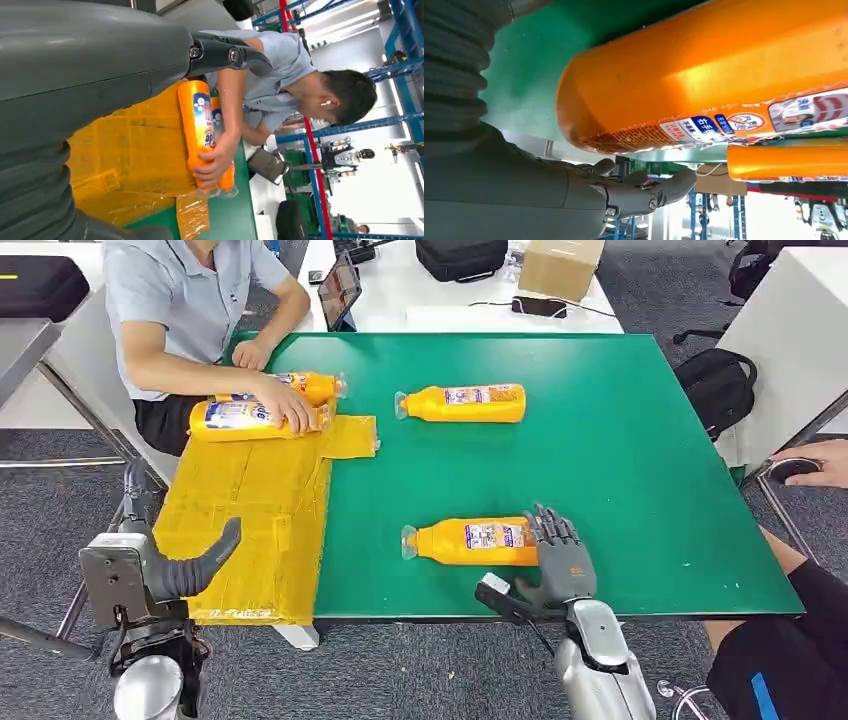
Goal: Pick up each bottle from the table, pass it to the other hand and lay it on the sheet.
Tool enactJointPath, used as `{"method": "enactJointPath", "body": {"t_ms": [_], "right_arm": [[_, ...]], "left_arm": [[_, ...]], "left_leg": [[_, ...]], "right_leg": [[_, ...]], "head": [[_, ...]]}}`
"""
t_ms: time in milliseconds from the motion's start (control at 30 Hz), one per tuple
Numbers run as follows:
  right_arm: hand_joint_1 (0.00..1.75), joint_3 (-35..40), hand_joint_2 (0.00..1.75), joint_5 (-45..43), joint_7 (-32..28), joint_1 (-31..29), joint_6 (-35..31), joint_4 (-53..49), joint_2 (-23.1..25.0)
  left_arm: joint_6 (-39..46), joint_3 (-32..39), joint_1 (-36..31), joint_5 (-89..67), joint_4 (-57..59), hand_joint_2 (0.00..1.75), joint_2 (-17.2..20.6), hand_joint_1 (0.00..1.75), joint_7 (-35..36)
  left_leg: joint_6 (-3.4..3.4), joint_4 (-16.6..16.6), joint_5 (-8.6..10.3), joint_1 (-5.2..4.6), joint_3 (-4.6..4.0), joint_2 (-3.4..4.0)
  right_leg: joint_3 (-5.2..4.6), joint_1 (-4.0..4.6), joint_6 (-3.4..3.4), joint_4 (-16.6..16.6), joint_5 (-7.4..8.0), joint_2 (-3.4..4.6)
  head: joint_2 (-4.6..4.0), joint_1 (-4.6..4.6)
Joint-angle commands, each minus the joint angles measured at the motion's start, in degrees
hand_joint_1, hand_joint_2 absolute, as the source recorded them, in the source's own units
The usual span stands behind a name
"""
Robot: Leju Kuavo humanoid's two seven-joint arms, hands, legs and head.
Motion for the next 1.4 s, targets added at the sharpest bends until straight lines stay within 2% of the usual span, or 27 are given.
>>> {"method": "enactJointPath", "body": {"t_ms": [33,167,300,567,600,633,733,800,900,1000,1100,1167,1200,1233,1267,1300,1333,1400], "right_arm": [[0.00,-1.84,1.75,1.87,0.07,-2.38,-1.07,9.15,-1.74],[0.00,-1.70,1.75,2.95,-1.85,-5.64,-3.76,13.45,-2.26],[0.00,-0.66,1.75,3.08,-2.36,-7.56,-2.58,16.02,-0.94],[0.00,1.75,1.75,6.11,5.41,-12.26,6.45,32.63,-2.09],[0.12,2.61,1.75,6.05,5.33,-12.50,6.81,34.07,-2.79],[1.71,2.89,1.75,6.11,5.43,-12.79,7.68,35.12,-3.24],[1.75,4.25,1.75,6.11,6.24,-13.37,9.90,37.44,-4.71],[1.75,4.18,1.75,6.01,6.29,-13.57,11.56,38.26,-5.09],[1.75,4.16,1.75,6.00,6.23,-13.44,11.43,38.26,-5.15],[1.75,4.16,1.75,6.00,6.23,-13.44,11.43,38.26,-5.15],[1.75,3.68,1.75,5.54,5.96,-13.18,12.58,38.60,-5.17],[1.75,2.97,1.75,4.73,4.87,-12.81,12.44,38.54,-5.24],[1.75,1.67,1.75,3.06,2.96,-12.45,12.21,38.40,-5.09],[1.75,0.45,1.75,1.29,0.63,-12.23,12.51,38.26,-4.89],[1.75,-1.93,1.75,-2.09,-2.91,-11.93,13.21,37.98,-4.47],[1.75,-4.58,1.75,-6.02,-6.93,-11.59,13.81,37.45,-3.93],[1.75,-6.33,1.75,-9.11,-10.63,-11.23,13.87,36.44,-3.19],[1.75,-9.02,1.75,-18.33,-21.32,-10.26,14.48,31.40,-0.44]], "left_arm": [[-0.51,0.15,-2.06,0.59,3.90,1.75,0.00,0.00,-0.01],[-0.89,-0.29,-3.00,0.90,4.93,1.75,0.00,0.00,-0.39],[-1.23,-0.17,-3.63,1.61,6.51,1.75,0.00,0.00,-0.03],[-1.54,0.82,-3.95,2.32,7.33,1.75,0.00,0.00,0.07],[-2.10,0.81,-4.12,2.73,7.72,1.75,0.00,0.00,0.16],[-2.27,0.89,-4.26,2.85,8.00,1.75,0.00,0.00,0.13],[-2.37,1.02,-4.64,2.99,8.89,1.75,0.00,0.00,-0.11],[-2.84,1.11,-4.62,3.39,9.10,1.75,0.00,0.00,0.02],[-2.87,1.21,-4.59,3.41,9.16,1.75,0.00,0.00,0.03],[-2.87,1.21,-4.59,3.41,9.16,1.75,0.00,0.00,0.03],[-3.02,1.38,-4.48,3.65,9.26,1.75,0.00,0.00,0.16],[-2.91,1.46,-4.47,3.66,9.22,1.75,0.00,0.00,0.17],[-3.29,1.53,-4.48,3.80,9.17,1.75,0.00,0.00,0.30],[-3.73,1.52,-4.54,4.04,9.25,1.75,0.00,0.00,0.45],[-4.15,1.46,-4.68,4.28,9.55,1.75,0.00,0.00,0.58],[-4.24,1.25,-4.82,4.42,9.96,1.75,0.00,0.00,0.63],[-4.06,0.99,-4.92,4.40,10.43,1.75,0.00,0.00,0.58],[-6.57,0.01,-4.74,3.97,12.53,1.75,0.00,0.00,2.21]], "left_leg": [[0.09,-0.08,0.00,-0.01,0.19,-0.08],[0.09,-0.07,0.02,-0.02,0.20,-0.04],[0.08,-0.06,0.02,-0.01,0.20,0.01],[0.07,-0.10,-0.01,0.04,0.48,0.12],[0.11,-0.16,0.01,0.05,0.62,0.17],[0.08,-0.08,-0.07,0.03,0.72,0.42],[0.04,-0.10,-0.14,0.02,1.10,0.09],[0.07,-0.07,-0.43,0.03,1.44,0.24],[0.14,-0.24,-0.21,0.05,1.35,0.02],[0.14,-0.10,-0.35,0.06,1.76,0.15],[0.19,-0.23,-0.16,0.04,1.60,-0.04],[0.16,-0.22,-0.28,0.06,1.83,0.07],[0.15,-0.06,-0.48,0.05,2.02,0.15],[0.16,-0.21,-0.34,0.06,1.78,0.02],[0.14,0.01,-0.74,0.05,2.34,0.21],[0.18,-0.01,-0.60,0.06,2.15,0.10],[0.13,0.09,-0.90,0.02,2.60,0.28],[0.19,0.01,-0.65,0.08,2.08,0.06]], "right_leg": [[0.22,0.02,-0.10,-0.10,-0.02,-0.13],[0.23,0.02,-0.10,-0.10,0.01,-0.09],[0.21,0.02,-0.09,-0.07,0.04,-0.03],[0.44,0.07,-0.10,-0.16,0.05,0.15],[0.54,0.09,-0.14,-0.23,0.08,0.21],[0.55,0.06,-0.11,-0.14,0.09,0.47],[0.53,0.07,-0.16,-0.18,0.03,0.26],[0.56,0.06,-0.19,-0.17,-0.20,0.46],[0.58,0.10,-0.21,-0.40,-0.07,0.19],[0.97,0.09,-0.20,-0.29,-0.17,0.36],[0.93,0.10,-0.21,-0.44,0.01,0.12],[1.14,0.12,-0.15,-0.46,-0.04,0.24],[1.26,0.09,-0.11,-0.31,-0.16,0.36],[1.08,0.12,-0.17,-0.48,-0.03,0.19],[1.55,0.09,-0.14,-0.25,-0.40,0.46],[1.41,0.11,-0.18,-0.31,-0.30,0.32],[1.75,0.06,-0.14,-0.22,-0.53,0.55],[1.39,0.13,-0.19,-0.39,-0.29,0.28]], "head": [[0.00,0.00],[0.00,0.00],[0.00,0.00],[0.00,0.00],[0.00,0.02],[0.00,-0.02],[0.00,0.02],[0.00,0.02],[0.00,0.00],[0.00,0.02],[0.00,0.02],[0.00,0.02],[0.00,0.02],[0.00,0.02],[0.00,0.00],[0.00,0.04],[0.00,0.02],[0.00,0.02]]}}
